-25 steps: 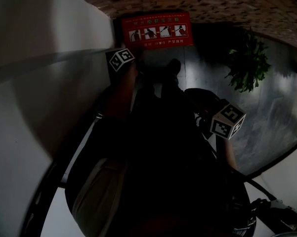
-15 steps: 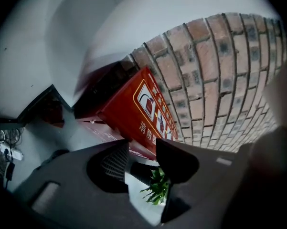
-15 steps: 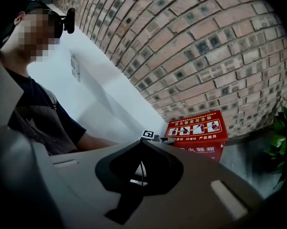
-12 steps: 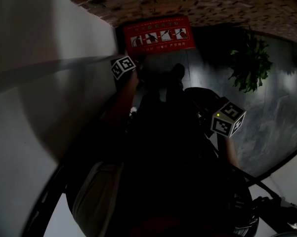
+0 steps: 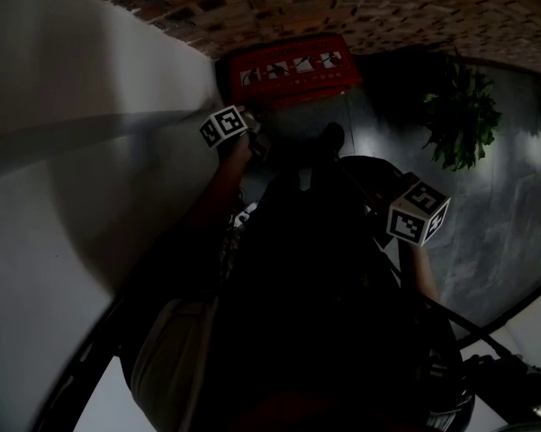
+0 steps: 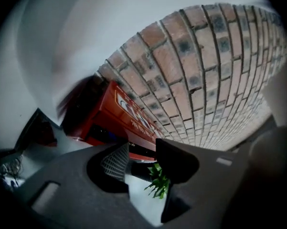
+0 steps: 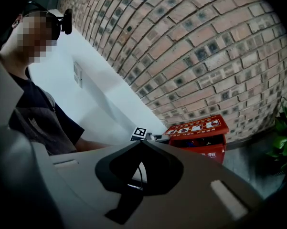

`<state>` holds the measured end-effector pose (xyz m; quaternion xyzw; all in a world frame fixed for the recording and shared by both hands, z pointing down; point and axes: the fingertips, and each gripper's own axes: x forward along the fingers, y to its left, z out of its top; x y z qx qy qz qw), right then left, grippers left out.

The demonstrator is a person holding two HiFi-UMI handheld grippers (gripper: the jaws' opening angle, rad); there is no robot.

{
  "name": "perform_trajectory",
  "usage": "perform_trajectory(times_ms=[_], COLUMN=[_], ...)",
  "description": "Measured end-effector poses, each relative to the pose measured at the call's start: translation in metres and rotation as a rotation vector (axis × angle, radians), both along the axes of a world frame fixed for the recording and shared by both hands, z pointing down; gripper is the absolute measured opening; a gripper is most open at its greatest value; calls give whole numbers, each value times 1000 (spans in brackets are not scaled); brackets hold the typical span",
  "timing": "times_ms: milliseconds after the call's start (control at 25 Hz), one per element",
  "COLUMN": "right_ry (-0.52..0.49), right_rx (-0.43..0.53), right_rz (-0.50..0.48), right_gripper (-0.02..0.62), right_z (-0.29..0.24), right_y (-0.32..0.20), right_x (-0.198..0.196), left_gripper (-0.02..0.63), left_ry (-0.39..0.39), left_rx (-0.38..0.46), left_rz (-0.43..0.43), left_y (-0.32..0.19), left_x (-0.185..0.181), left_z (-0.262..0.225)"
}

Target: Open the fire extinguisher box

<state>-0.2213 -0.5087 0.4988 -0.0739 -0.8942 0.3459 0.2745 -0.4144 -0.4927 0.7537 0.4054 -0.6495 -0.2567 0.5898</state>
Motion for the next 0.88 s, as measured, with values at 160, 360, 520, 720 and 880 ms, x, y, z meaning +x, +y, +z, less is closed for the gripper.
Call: perform_trajectory(times_ms=[160,360,520,720,880], right_ry=[-2,-17,-39,-23,-29], right_rx=[-3,9,30,33,12], right_rz=[11,35,50,43,62], right_gripper=[0,0,0,0,0], right_z=[-1,-9,-16,-13,-13], right_y=[-2,-9,-14,-11,-18], right_x=[6,9,7,10,15], left_gripper=[179,179,179,179,179], left_ry=[-107,-212,-263,-314,-348], left_rx=[-7,-52,-59,-50,-57], left_rz=[61,105,78,-7,-42], left_y=[-9,-16,-22,-33,-45], left_x=[-7,-14,-20,-33,-43], left_z=[-21,-31,-37,-47,-56])
